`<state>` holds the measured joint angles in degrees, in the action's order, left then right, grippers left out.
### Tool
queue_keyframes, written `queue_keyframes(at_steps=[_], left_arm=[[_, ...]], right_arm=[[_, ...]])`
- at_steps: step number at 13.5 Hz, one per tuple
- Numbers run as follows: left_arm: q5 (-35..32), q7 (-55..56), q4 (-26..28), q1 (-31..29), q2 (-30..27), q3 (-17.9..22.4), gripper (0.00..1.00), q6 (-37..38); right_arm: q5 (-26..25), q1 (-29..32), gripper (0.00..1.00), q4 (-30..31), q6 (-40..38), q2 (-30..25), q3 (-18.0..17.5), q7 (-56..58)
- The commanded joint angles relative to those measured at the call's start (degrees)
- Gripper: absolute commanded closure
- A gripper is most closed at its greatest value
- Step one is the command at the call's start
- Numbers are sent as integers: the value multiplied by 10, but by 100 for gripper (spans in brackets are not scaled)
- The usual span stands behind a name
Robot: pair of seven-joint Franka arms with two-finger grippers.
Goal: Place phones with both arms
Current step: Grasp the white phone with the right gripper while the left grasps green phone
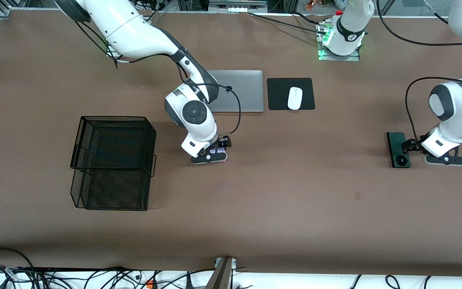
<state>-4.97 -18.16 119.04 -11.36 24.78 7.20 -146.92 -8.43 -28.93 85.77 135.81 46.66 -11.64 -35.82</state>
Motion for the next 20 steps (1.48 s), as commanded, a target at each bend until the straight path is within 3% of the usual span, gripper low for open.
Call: queue_keyframes(at_steps=[1,7,13,18,19,20], left_arm=[[-3,-6,3,-11,16,-10,0,-29],[46,1,16,-14,31,-18,0,-44],[54,1,49,-23,29,-20,0,-71],[63,1,65,-46,31,-49,0,-96],[63,1,66,-47,31,-53,0,-96],[64,1,65,-47,31,-53,0,-96]], right_arm=[[-12,-10,0,-12,11,12,6,-16],[-55,-13,0,-10,11,14,7,-19],[-68,-17,0,-10,44,32,13,-21],[-68,-17,2,-10,70,43,13,-21],[-68,-17,21,-10,70,43,15,-20],[-68,-17,46,-10,70,43,18,-18]])
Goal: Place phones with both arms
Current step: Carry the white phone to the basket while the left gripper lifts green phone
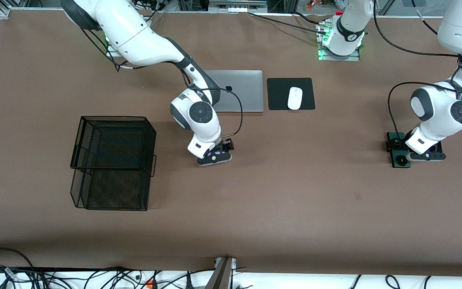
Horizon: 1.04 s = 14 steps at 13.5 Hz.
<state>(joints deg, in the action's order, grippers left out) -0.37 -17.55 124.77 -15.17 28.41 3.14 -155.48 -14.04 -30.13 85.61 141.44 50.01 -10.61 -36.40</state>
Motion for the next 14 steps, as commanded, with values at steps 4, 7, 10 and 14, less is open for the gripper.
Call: queue_keyframes(at_steps=[4,7,10,14], left_arm=[[16,-20,6,-9,-4,-16,0,-12],[16,-27,6,-12,7,-22,0,-35],[16,-40,3,-13,12,-22,0,-39],[16,-40,0,-17,16,-22,12,-39]], right_arm=[[-9,0,100,-9,4,-8,13,-10],[8,16,100,-27,-91,-70,22,-18],[24,55,100,-33,-198,-147,22,-13],[38,132,100,-27,-343,-230,23,110]])
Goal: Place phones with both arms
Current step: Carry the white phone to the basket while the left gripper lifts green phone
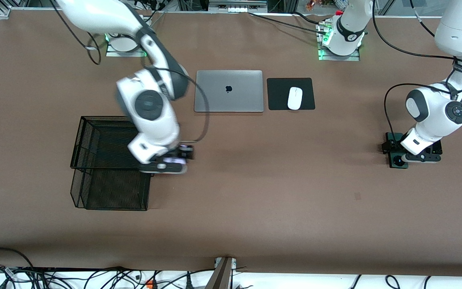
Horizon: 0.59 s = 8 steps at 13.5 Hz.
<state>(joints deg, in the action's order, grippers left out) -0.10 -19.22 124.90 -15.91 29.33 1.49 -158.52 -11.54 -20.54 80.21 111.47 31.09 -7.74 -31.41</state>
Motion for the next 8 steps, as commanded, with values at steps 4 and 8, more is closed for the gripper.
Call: queue_keyframes(at_steps=[4,8], left_arm=[[13,-21,-8,-9,8,-5,87,-5],[13,-18,-35,-1,8,-5,100,32]], right_arm=[[61,85,100,76,-86,-84,41,226],[93,85,100,200,-4,-125,95,282]])
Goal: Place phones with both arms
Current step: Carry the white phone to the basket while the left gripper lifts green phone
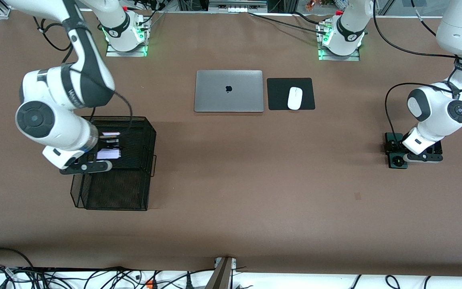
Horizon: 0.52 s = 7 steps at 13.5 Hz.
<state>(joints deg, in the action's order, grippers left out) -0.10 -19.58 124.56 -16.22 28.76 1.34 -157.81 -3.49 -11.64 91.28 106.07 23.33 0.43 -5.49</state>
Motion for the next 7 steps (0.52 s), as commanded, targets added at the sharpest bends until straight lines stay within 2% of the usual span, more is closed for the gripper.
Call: queue_keyframes(at_steps=[1,4,7], left_arm=[[13,-13,-57,3,13,-5,100,67],[14,16,-112,9,14,-27,100,130],[14,54,-152,44,24,-28,100,156]], right_arm=[[13,-4,100,119,75,-59,27,48],[52,-4,100,154,94,-63,51,78],[57,-3,100,172,103,-63,62,86]])
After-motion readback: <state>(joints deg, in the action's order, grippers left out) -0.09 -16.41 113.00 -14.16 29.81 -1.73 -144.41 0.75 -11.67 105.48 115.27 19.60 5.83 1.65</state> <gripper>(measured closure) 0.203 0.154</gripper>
